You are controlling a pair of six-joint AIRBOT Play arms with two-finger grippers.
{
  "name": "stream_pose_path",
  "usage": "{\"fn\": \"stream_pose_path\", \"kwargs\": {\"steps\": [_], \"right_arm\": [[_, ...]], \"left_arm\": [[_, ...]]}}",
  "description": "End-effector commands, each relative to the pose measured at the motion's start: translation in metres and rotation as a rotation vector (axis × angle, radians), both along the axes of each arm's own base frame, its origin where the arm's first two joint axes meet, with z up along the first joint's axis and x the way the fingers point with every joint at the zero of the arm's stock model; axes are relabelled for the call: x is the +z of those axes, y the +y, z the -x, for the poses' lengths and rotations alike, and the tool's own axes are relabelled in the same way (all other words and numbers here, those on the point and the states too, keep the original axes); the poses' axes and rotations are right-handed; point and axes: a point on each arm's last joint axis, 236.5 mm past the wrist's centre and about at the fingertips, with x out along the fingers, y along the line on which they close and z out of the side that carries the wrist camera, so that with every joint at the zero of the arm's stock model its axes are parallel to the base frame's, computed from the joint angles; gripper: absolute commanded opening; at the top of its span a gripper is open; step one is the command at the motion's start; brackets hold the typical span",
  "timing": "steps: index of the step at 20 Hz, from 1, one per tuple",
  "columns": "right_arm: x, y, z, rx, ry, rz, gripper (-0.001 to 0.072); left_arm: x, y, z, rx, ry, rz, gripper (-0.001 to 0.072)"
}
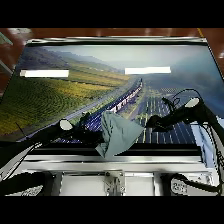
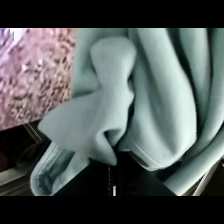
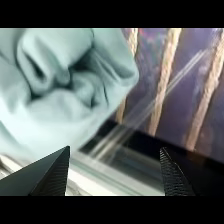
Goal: Fold the shirts.
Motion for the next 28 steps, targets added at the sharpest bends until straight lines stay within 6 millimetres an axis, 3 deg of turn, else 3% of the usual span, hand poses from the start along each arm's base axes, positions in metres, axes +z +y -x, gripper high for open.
{"fn": "stream_pose_path", "kwargs": {"steps": [1, 4, 5, 7, 9, 10, 11, 13, 15, 17, 18, 19, 20, 21, 22, 24, 26, 28], "right_arm": [[-0.006, 0.028, -0.008, -0.010, 0.002, -0.060, 0.0682], [-0.021, 0.057, -0.006, 0.021, 0.022, -0.060, 0.0665], [-0.025, 0.066, 0.002, 0.048, 0.049, -0.061, 0.0516], [-0.021, 0.076, 0.017, 0.108, 0.084, -0.079, 0.0057], [-0.003, 0.074, 0.008, 0.095, 0.025, -0.100, 0.0060], [0.017, 0.071, -0.004, 0.093, -0.055, -0.113, 0.0060], [0.044, 0.067, -0.017, 0.104, -0.151, -0.120, 0.0059], [0.123, 0.059, -0.042, 0.165, -0.417, -0.120, 0.0059], [0.227, 0.050, -0.059, 0.196, -0.753, -0.069, 0.0059], [0.339, 0.040, -0.058, 0.189, -1.109, 0.032, 0.0059], [0.395, 0.037, -0.049, 0.164, -1.278, 0.074, 0.0059], [0.440, 0.034, -0.037, 0.136, -1.414, 0.100, 0.0059], [0.479, 0.029, -0.023, 0.102, -1.531, 0.132, 0.0059], [0.502, 0.024, -0.011, 0.082, -1.598, 0.167, 0.0059], [0.513, 0.016, 0.001, 0.067, -1.625, 0.216, 0.0059], [0.506, -0.006, 0.013, 0.038, -1.578, 0.335, 0.0060], [0.468, -0.024, 0.018, 0.064, -1.413, 0.422, 0.0060], [0.412, -0.028, 0.026, 0.119, -1.165, 0.417, 0.0060]], "left_arm": [[0.001, -0.002, -0.010, 0.006, -0.038, 0.013, 0.0035], [0.005, 0.012, -0.012, -0.023, -0.061, -0.011, 0.0033], [0.007, 0.019, -0.015, -0.027, -0.074, -0.024, 0.0033], [0.026, 0.028, -0.032, 0.015, -0.127, -0.012, 0.0033], [0.068, 0.030, -0.059, 0.014, -0.264, 0.028, 0.0032], [0.095, 0.032, -0.073, 0.006, -0.353, 0.033, 0.0032], [0.132, 0.035, -0.088, -0.012, -0.470, 0.033, 0.0032], [0.219, 0.043, -0.108, -0.082, -0.735, 0.008, 0.0032], [0.334, 0.057, -0.108, -0.152, -1.044, -0.027, 0.0032], [0.443, 0.079, -0.092, -0.099, -1.284, -0.022, 0.0032], [0.488, 0.089, -0.079, -0.059, -1.379, -0.007, 0.0032], [0.526, 0.096, -0.064, -0.034, -1.468, 0.006, 0.0033], [0.551, 0.102, -0.050, -0.021, -1.534, 0.009, 0.0033], [0.561, 0.107, -0.039, -0.028, -1.564, -0.008, 0.0033], [0.558, 0.115, -0.032, -0.052, -1.561, -0.061, 0.0033], [0.528, 0.144, -0.034, -0.038, -1.458, -0.228, 0.0033], [0.494, 0.181, -0.044, -0.002, -1.321, -0.416, 0.0033], [0.476, 0.202, -0.056, 0.018, -1.264, -0.530, 0.0033]]}}
